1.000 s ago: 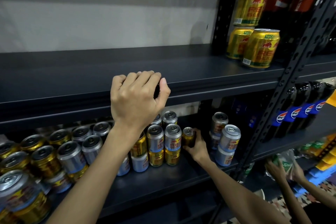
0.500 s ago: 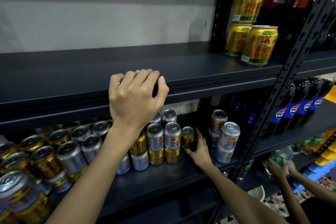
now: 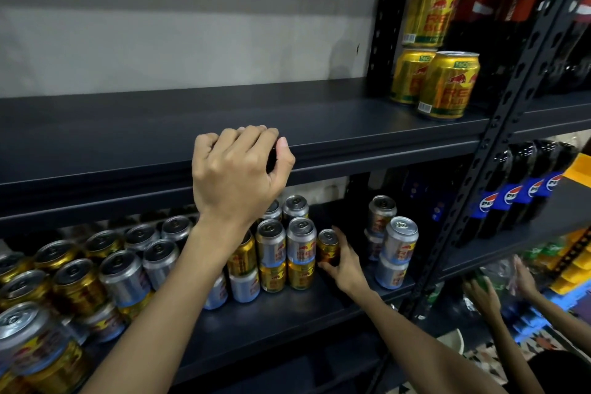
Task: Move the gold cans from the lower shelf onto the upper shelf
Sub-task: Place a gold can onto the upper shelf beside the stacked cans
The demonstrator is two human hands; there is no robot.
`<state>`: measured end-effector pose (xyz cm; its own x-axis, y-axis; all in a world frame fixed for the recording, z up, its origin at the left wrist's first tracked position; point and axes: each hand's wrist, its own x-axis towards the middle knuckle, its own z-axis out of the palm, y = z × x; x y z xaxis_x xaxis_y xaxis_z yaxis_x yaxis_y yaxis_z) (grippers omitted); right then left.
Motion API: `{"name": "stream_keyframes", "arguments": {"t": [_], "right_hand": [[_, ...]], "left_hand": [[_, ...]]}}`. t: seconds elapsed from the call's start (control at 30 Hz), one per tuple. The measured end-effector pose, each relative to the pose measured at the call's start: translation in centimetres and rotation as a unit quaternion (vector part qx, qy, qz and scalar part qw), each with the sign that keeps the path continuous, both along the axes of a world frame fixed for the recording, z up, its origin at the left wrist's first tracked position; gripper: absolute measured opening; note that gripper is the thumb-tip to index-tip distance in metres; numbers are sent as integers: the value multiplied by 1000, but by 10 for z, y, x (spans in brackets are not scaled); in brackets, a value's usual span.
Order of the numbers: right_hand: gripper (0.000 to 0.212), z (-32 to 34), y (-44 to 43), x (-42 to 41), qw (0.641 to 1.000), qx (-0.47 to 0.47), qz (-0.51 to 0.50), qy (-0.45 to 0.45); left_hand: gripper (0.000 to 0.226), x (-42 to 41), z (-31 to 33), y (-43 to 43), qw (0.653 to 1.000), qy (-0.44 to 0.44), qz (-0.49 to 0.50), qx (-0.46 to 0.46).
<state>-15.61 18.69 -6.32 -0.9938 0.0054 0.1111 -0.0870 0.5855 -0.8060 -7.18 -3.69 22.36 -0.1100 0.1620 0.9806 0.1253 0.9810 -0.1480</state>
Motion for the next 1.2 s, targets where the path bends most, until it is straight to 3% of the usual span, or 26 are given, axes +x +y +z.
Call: {"name": "stream_keyframes", "arguments": {"t": [0.17,0.5,0.73,1.0,1.2], "right_hand": [[80,10,4,19,999,-24,1,46],[73,67,21,79,981,-97,19,166],[75,156,46,128,973,-94,45,207],[84,293,71,152,932,-80,62,348],[75,373,91,134,909,-86,31,407]], "left_hand": [[30,1,1,0,1000,-9,-2,3],[31,6,4,1,998,-49,-24,7],[36,15,14,9,991,-124,-24,54],[36,13,68,17,949,-295,-15,111],[48,-4,80,9,854,-515,-36,67]]}}
